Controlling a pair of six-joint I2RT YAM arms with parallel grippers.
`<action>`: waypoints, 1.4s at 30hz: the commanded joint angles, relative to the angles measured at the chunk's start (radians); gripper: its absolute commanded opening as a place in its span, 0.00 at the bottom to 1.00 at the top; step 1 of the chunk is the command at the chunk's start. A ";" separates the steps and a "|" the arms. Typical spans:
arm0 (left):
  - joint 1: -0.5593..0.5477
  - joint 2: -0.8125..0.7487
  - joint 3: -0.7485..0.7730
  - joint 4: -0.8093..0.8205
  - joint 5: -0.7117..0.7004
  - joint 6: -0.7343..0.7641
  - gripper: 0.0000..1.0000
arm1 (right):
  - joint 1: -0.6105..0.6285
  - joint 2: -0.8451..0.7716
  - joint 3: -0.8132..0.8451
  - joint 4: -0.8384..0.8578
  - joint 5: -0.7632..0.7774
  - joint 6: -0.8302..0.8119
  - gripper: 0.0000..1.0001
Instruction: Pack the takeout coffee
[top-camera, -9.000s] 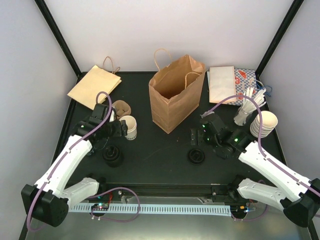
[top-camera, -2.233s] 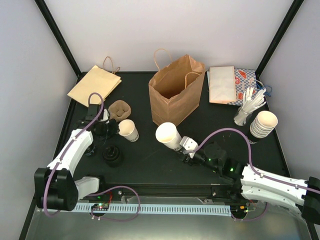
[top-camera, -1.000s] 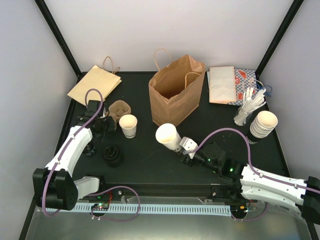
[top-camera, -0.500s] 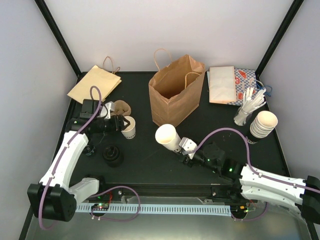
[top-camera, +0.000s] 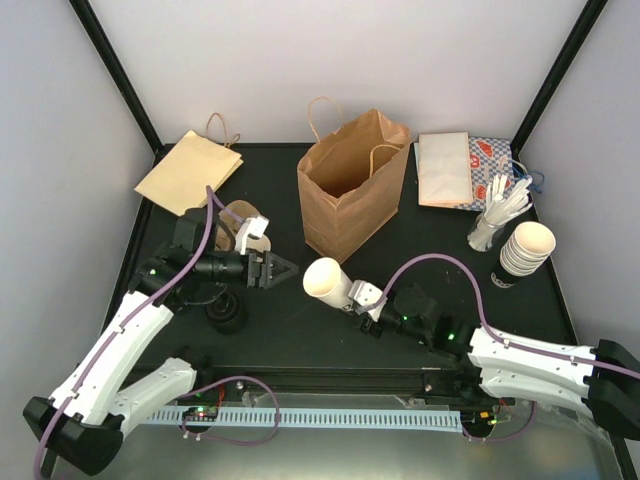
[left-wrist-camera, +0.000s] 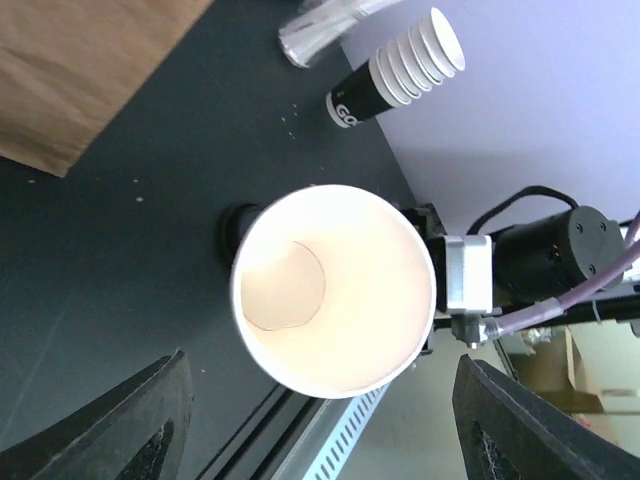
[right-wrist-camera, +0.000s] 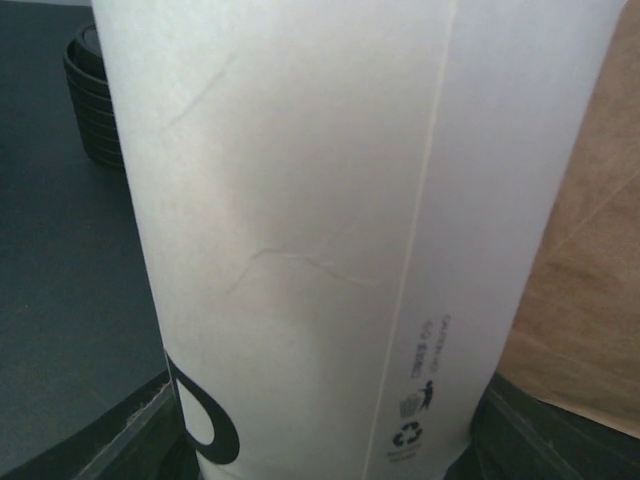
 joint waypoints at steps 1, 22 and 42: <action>-0.059 0.025 -0.014 0.066 0.012 -0.051 0.72 | -0.002 0.013 0.033 0.046 -0.018 -0.017 0.64; -0.165 0.180 -0.070 0.153 -0.091 -0.144 0.21 | -0.001 0.046 0.060 0.037 -0.040 -0.014 0.66; -0.148 0.125 0.176 -0.218 -0.558 0.035 0.02 | -0.001 -0.037 0.088 -0.165 0.204 0.376 1.00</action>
